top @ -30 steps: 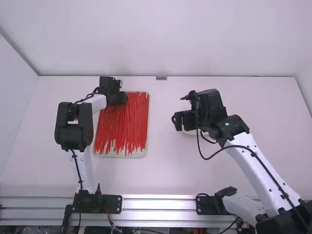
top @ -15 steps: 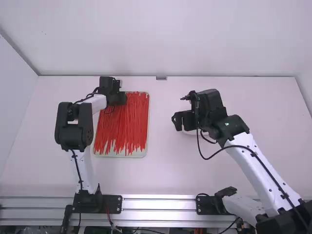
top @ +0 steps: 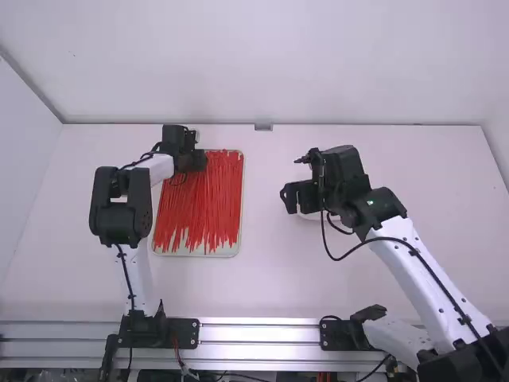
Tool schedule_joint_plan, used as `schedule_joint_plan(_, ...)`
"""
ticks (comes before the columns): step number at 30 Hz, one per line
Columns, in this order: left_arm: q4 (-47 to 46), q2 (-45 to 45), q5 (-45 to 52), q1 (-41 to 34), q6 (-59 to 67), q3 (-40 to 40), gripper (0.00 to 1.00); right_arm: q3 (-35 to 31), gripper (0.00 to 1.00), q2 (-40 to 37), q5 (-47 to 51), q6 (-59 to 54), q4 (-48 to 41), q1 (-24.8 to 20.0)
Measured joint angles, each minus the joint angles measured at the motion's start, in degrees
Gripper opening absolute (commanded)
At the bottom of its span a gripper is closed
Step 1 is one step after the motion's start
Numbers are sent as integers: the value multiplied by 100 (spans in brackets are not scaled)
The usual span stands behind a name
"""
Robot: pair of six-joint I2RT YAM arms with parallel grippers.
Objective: Fasten the cable tie
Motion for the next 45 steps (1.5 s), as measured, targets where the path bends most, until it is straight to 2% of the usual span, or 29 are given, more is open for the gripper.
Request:
schedule_joint_plan(35,50,173,-144,0,0,0,36,0,98,-2,0,0,155,0)
schedule_joint_plan(39,120,203,-149,0,-2,0,31,0,98,0,4,0,168,0)
schedule_joint_plan(45,136,203,-149,0,-2,0,15,0,98,0,7,-2,168,0)
